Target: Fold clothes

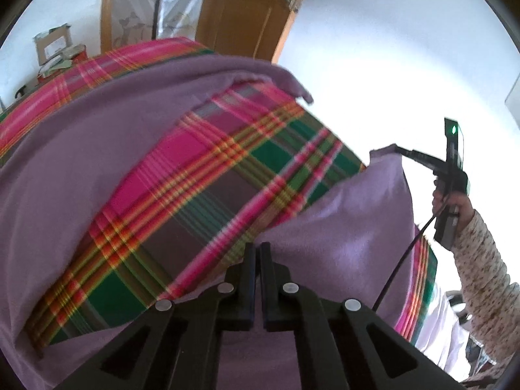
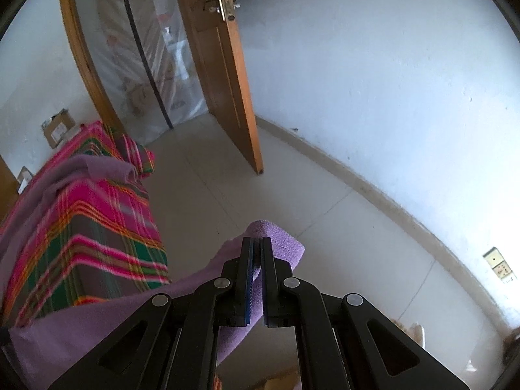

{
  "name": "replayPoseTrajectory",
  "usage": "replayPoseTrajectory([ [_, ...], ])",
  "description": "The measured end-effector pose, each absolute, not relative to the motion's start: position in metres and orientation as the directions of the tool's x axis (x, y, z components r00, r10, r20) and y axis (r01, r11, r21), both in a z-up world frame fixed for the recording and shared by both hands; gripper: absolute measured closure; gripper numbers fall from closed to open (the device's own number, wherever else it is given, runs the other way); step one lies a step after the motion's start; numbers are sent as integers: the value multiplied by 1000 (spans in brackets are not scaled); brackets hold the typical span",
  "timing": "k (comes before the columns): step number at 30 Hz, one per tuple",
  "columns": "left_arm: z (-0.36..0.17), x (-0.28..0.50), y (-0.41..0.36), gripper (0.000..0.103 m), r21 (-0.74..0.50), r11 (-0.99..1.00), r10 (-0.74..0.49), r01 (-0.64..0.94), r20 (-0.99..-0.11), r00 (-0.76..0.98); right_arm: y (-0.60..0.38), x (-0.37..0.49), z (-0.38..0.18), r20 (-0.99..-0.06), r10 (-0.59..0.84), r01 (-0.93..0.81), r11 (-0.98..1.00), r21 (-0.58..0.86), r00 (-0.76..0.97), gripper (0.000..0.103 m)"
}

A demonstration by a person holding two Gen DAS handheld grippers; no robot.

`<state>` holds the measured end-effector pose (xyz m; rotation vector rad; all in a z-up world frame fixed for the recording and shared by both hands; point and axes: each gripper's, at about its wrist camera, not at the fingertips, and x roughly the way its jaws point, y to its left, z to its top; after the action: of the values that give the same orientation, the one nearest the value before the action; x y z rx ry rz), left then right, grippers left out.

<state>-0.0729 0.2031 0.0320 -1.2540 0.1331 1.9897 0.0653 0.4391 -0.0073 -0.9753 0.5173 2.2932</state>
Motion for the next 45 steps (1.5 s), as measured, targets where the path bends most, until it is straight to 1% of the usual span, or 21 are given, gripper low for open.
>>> replayPoseTrajectory([
  [9,40,-77,196,101,-307,-723,562,-619,-781,-270,435,62,14,-674,423,-653,-748,116,-605,99],
  [12,38,-80,195,101,-312,-733,558,-604,-784,-273,437,56,15,-671,420,-649,-751,121,-611,99],
  [18,29,-89,193,101,-330,-754,548,-568,-792,-267,445,38,-5,-725,376,-647,-752,126,-578,99],
  [22,24,-90,195,101,-331,-757,540,-563,-802,-254,444,34,-15,-743,351,-641,-755,136,-570,98],
  [25,21,-88,194,100,-331,-762,532,-556,-810,-248,447,36,-20,-755,276,-619,-757,210,-595,95],
  [26,21,-87,193,99,-326,-766,527,-554,-812,-250,447,38,-21,-753,254,-613,-753,240,-607,92],
  [27,22,-85,192,99,-322,-769,522,-552,-815,-252,447,39,-20,-751,236,-605,-752,260,-617,87],
  [28,22,-83,191,98,-314,-773,516,-551,-817,-259,446,41,-19,-748,223,-598,-753,275,-625,79],
  [29,25,-79,189,96,-301,-777,509,-552,-818,-270,445,43,-18,-744,219,-591,-757,278,-631,74],
  [30,27,-75,187,93,-291,-777,505,-557,-817,-277,443,45,-17,-740,216,-585,-761,281,-637,73],
  [33,39,-58,179,90,-273,-768,510,-579,-807,-297,436,61,-8,-720,187,-562,-761,324,-668,72],
  [38,52,-25,169,90,-273,-737,542,-618,-785,-300,418,93,-3,-672,67,-487,-742,461,-738,71],
  [43,50,6,163,89,-252,-727,530,-639,-798,-288,388,121,0,-646,6,-418,-767,487,-763,71],
  [45,47,19,161,83,-249,-721,527,-647,-803,-278,376,132,0,-640,-19,-389,-780,490,-768,71],
])
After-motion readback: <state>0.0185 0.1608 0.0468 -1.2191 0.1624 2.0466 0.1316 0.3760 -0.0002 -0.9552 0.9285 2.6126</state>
